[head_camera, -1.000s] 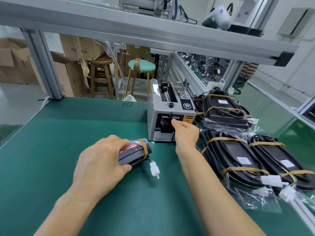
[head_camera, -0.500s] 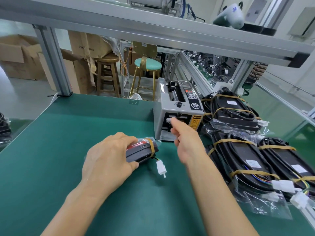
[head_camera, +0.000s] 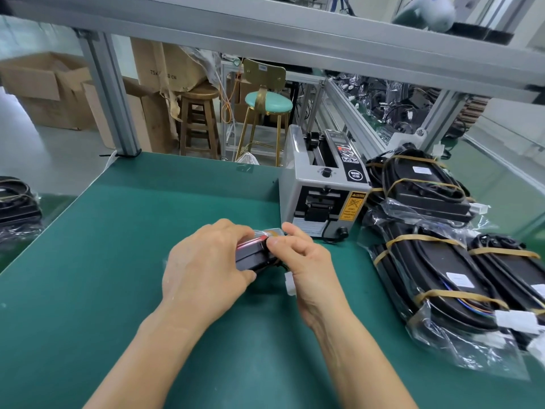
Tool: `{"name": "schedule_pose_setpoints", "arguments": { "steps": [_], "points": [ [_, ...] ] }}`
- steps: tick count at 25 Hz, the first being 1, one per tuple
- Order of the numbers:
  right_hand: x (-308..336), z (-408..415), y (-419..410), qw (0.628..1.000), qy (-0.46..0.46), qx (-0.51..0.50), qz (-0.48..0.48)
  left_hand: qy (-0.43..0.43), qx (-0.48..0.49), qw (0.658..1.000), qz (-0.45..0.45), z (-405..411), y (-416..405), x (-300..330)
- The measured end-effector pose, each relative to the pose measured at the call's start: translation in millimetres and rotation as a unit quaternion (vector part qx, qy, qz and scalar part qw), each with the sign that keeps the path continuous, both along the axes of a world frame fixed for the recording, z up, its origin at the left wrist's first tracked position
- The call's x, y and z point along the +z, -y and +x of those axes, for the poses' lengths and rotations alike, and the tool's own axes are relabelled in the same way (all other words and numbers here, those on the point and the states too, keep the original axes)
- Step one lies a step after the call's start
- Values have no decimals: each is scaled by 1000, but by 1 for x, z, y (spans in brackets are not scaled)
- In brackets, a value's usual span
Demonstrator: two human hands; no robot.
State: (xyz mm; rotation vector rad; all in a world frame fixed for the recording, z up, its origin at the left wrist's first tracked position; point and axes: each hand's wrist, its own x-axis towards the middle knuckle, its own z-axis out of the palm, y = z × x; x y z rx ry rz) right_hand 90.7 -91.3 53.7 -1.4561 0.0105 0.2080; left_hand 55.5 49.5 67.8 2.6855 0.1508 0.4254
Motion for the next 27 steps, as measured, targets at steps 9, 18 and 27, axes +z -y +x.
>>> {"name": "schedule_pose_setpoints", "arguments": {
  "steps": [9, 18, 27],
  "points": [
    [-2, 1, 1, 999, -17, 22, 44, -1, 2, 1000, 7, 0, 1, 0],
    [-2, 1, 0, 1000, 7, 10, -2, -7, 6, 1000, 2, 0, 1, 2],
    [-1, -10, -8, 997, 36, -43, -46, -3, 29, 998, -61, -2, 8, 8]
  ]
}}
